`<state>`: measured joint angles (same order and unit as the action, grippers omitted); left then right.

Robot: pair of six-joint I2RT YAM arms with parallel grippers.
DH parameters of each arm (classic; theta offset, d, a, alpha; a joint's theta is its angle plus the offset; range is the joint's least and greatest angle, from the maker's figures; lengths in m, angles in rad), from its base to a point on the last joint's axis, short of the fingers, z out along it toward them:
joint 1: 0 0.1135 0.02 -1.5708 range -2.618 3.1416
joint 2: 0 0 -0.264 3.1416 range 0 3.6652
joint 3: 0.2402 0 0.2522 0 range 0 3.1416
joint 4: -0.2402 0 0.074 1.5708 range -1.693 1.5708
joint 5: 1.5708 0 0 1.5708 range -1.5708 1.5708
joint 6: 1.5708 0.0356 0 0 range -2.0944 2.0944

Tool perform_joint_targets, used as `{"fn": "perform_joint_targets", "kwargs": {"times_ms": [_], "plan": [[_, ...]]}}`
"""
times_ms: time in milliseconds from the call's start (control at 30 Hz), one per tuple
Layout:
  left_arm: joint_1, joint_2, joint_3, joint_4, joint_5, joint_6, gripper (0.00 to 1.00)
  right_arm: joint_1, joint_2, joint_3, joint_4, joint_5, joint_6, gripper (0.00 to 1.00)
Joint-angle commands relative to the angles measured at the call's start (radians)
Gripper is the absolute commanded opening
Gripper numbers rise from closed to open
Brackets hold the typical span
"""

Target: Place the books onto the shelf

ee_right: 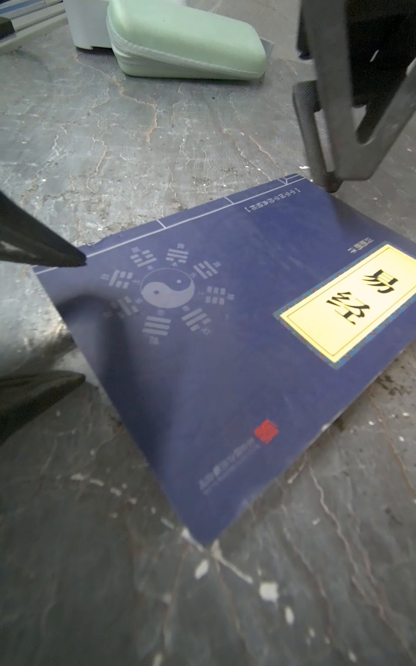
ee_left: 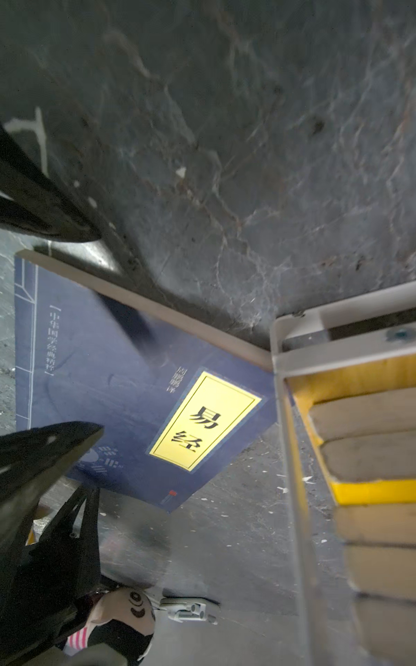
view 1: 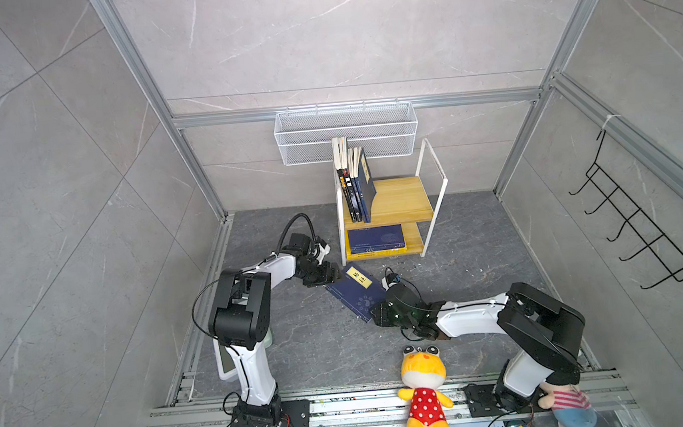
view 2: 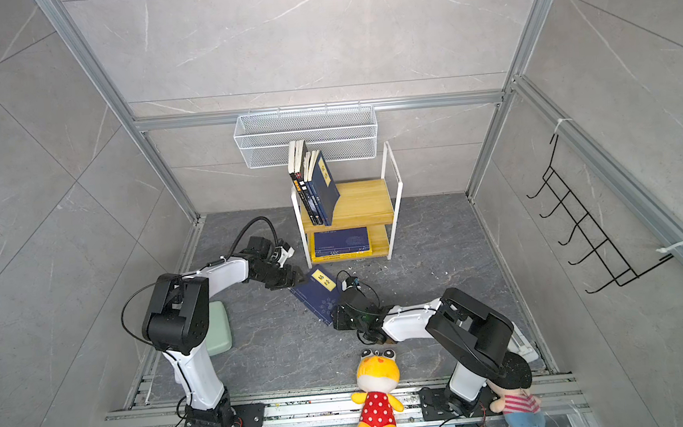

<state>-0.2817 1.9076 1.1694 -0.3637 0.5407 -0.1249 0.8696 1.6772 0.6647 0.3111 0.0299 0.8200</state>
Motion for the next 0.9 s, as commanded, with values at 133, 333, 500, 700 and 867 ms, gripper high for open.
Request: {"fn": "perform_joint_targets", "kwargs": {"times_ms": [133, 333, 500, 700, 867], "plan": [[-0.045, -0.105, -0.097, -0.051, 0.048, -0.034, 0.68, -0.029, 0.010, -0.025, -0.073, -0.020, -0.007, 0.49], [-0.103, -0.290, -0.317, 0.061, 0.080, -0.120, 0.67, -0.038, -0.026, -0.060, -0.106, -0.025, -0.023, 0.50], [-0.139, -0.379, -0.506, 0.194, 0.078, -0.218, 0.69, -0.037, 0.009, -0.048, -0.118, -0.034, -0.037, 0.49], [-0.127, -0.451, -0.543, 0.253, -0.063, -0.249, 0.76, -0.037, 0.042, -0.057, -0.081, -0.032, -0.025, 0.49], [-0.087, -0.395, -0.496, 0.264, -0.098, -0.291, 0.76, -0.037, 0.047, -0.065, -0.050, -0.039, -0.013, 0.49]]}}
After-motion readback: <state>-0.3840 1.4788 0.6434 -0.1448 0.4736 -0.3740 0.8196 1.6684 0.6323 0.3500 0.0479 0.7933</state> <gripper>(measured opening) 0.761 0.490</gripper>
